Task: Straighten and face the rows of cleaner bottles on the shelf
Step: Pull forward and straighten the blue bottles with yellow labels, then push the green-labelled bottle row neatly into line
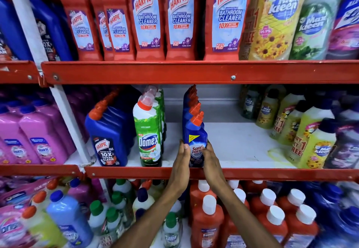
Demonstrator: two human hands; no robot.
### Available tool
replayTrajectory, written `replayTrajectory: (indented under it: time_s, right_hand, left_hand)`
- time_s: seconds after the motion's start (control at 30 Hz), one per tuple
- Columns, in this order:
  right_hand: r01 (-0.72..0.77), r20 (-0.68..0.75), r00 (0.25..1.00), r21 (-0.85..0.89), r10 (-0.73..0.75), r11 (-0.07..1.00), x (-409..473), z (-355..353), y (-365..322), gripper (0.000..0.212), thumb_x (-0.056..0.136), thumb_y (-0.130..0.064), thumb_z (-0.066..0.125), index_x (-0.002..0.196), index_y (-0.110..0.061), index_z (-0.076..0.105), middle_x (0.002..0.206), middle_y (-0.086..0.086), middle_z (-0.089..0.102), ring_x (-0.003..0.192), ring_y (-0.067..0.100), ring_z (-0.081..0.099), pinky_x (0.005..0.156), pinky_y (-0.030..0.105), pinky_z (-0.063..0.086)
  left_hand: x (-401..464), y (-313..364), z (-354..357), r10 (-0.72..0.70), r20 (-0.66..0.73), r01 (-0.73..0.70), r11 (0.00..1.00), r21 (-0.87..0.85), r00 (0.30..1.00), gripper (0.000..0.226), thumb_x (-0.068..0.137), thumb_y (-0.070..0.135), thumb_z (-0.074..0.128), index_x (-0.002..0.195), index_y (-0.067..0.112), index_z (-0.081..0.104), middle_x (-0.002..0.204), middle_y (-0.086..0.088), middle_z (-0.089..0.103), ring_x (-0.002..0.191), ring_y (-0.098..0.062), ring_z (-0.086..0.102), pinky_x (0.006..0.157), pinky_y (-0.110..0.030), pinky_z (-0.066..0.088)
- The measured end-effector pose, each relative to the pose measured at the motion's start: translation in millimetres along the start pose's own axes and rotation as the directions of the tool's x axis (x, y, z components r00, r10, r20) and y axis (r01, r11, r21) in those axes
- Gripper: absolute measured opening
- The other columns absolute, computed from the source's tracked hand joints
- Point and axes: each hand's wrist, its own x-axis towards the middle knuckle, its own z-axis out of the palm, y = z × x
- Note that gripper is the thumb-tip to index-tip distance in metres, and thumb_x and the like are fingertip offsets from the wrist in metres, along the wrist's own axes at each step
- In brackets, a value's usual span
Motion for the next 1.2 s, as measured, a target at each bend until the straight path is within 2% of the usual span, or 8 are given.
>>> replayTrajectory:
  time_s: [0.37, 0.53, 0.6, 0.7, 0.8, 0.93, 1.07, 1.2]
  right_hand:
    - [-0.005, 0.006, 1.000, -0.004, 0.005, 1.000, -0.8, 2.2, -0.7, 0.051, 0.096, -0.028, 0.030, 0.146, -0.024, 0.039, 0.134, 0.006, 0.062, 0.118, 0.017, 0.063, 0.100, 0.033, 0.054]
    - [-0.015, -0.007, 1.000, -0.012, 0.015, 1.000, -3.6, 1.2, -3.4, 0.053, 0.100, -0.025, 0.031, 0.154, -0.026, 0.028, 0.151, 0.006, 0.049, 0.129, 0.017, 0.055, 0.102, 0.026, 0.050]
    - [0.001, -0.079, 0.997, 0.019, 0.000, 1.000, -13.6, 0.3, -10.9, 0.056, 0.101, -0.027, 0.034, 0.156, -0.026, 0.022, 0.158, -0.002, 0.037, 0.134, 0.004, 0.048, 0.106, 0.023, 0.044]
    - [0.189, -0.357, 0.920, 0.047, -0.160, 0.981, -35.6, 1.3, -24.4, 0.046, 0.101, -0.018, 0.039, 0.148, -0.021, 0.042, 0.145, -0.012, 0.047, 0.114, -0.026, 0.048, 0.086, 0.000, 0.044]
    - [0.373, -0.524, 0.790, -0.002, -0.318, 0.928, -52.4, 15.6, -25.3, 0.033, 0.093, -0.020, 0.042, 0.118, -0.016, 0.063, 0.120, -0.001, 0.069, 0.111, 0.005, 0.063, 0.089, 0.011, 0.049]
    - [0.342, -0.267, 0.905, -0.006, -0.331, 0.940, -57.6, 63.5, -19.1, 0.032, 0.092, -0.024, 0.043, 0.111, -0.016, 0.068, 0.111, -0.002, 0.072, 0.105, 0.007, 0.066, 0.085, 0.012, 0.048]
    - [0.189, -0.040, 0.981, -0.027, -0.190, 0.982, -44.0, 111.7, -15.0, 0.040, 0.103, -0.020, 0.038, 0.142, -0.022, 0.046, 0.142, -0.014, 0.049, 0.120, -0.026, 0.042, 0.095, -0.006, 0.028]
    - [0.090, -0.014, 0.996, -0.071, -0.091, 0.993, -29.3, 132.7, -12.6, 0.052, 0.102, -0.030, 0.031, 0.153, -0.022, 0.030, 0.157, -0.008, 0.035, 0.138, -0.007, 0.030, 0.100, -0.008, 0.018]
  left_hand:
    - [8.6, -11.5, -2.7, 0.005, 0.004, -0.005, 1.000, 0.010, 1.000, 0.113, 0.074, 0.095, 0.043, 0.160, 0.025, 0.027, 0.164, -0.002, 0.042, 0.148, -0.013, 0.045, 0.126, -0.048, 0.034]
    - [6.9, -8.8, -5.2, -0.004, 0.000, 0.004, 0.999, 0.051, 1.000, 0.108, 0.077, 0.093, 0.041, 0.160, 0.025, 0.027, 0.163, -0.003, 0.043, 0.147, -0.013, 0.046, 0.126, -0.048, 0.035]
    - [-1.7, -1.0, -7.6, 0.021, -0.023, -0.019, 0.996, 0.086, 1.000, 0.098, 0.084, 0.087, 0.038, 0.160, 0.027, 0.026, 0.167, 0.002, 0.035, 0.150, -0.009, 0.038, 0.126, -0.038, 0.032]
    - [-24.7, 6.0, -21.8, 0.117, -0.137, -0.101, 0.987, 0.123, 0.984, 0.069, 0.098, 0.063, 0.042, 0.154, 0.023, 0.042, 0.158, 0.009, 0.046, 0.142, 0.005, 0.042, 0.113, -0.014, 0.034]
    - [-49.5, 4.0, -51.9, 0.248, -0.314, -0.206, 0.965, 0.161, 0.916, 0.044, 0.095, 0.043, 0.052, 0.130, 0.021, 0.068, 0.128, 0.010, 0.072, 0.121, 0.001, 0.066, 0.094, -0.006, 0.049]
    - [-58.9, 6.5, -91.2, 0.352, -0.480, -0.273, 0.934, 0.228, 0.803, 0.046, 0.093, 0.043, 0.056, 0.129, 0.015, 0.066, 0.125, 0.006, 0.073, 0.118, -0.007, 0.068, 0.094, -0.010, 0.051]
    - [-44.3, 5.9, -117.3, 0.208, -0.332, -0.130, 0.961, 0.243, 0.920, 0.082, 0.086, 0.069, 0.047, 0.155, 0.027, 0.037, 0.162, 0.006, 0.042, 0.149, -0.008, 0.041, 0.125, -0.036, 0.034]
    - [-21.8, 6.8, -131.6, 0.031, -0.239, 0.026, 0.973, 0.230, 0.971, 0.093, 0.081, 0.079, 0.039, 0.159, 0.028, 0.029, 0.169, 0.003, 0.030, 0.155, -0.013, 0.028, 0.131, -0.046, 0.020]
